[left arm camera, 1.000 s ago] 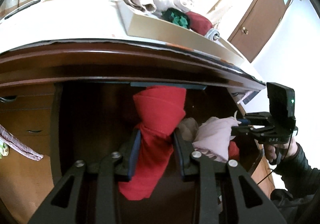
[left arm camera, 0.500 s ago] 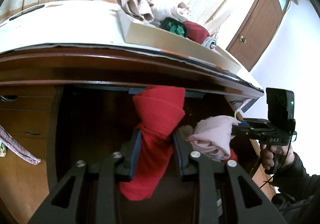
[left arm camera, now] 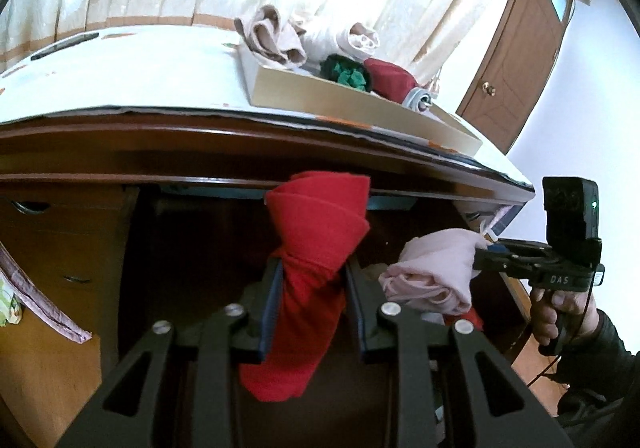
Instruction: Take underwear out of drawer
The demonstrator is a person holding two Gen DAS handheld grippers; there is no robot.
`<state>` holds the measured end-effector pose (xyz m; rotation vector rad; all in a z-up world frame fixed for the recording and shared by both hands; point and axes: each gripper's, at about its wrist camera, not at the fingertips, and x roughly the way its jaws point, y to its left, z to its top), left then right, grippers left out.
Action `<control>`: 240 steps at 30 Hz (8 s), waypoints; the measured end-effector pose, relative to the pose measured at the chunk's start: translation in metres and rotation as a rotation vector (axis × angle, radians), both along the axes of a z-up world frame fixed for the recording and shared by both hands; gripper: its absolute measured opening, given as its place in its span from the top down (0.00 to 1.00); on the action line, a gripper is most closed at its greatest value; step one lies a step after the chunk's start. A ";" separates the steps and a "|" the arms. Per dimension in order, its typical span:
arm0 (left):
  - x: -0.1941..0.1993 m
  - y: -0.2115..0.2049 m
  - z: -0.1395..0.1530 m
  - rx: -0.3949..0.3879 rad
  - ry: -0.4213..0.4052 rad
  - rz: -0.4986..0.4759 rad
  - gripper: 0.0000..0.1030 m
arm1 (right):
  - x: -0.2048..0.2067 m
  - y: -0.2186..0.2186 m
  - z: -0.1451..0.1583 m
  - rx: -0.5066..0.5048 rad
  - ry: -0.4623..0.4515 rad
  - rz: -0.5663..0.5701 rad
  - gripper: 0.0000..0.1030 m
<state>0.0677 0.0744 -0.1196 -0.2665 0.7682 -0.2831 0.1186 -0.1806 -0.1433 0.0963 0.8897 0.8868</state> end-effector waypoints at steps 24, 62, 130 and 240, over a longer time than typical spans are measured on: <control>-0.014 -0.011 0.012 0.084 -0.093 0.043 0.74 | -0.005 -0.021 0.011 0.040 -0.100 -0.100 0.73; -0.032 -0.014 0.063 0.161 -0.289 0.080 0.75 | -0.004 -0.041 0.021 0.154 -0.115 -0.135 0.73; 0.035 -0.019 0.138 0.222 -0.410 0.059 0.77 | 0.024 -0.026 0.109 0.188 -0.277 -0.123 0.73; 0.113 -0.088 0.091 0.424 -0.235 -0.209 0.13 | 0.076 -0.033 0.087 -0.069 -0.219 -0.298 0.39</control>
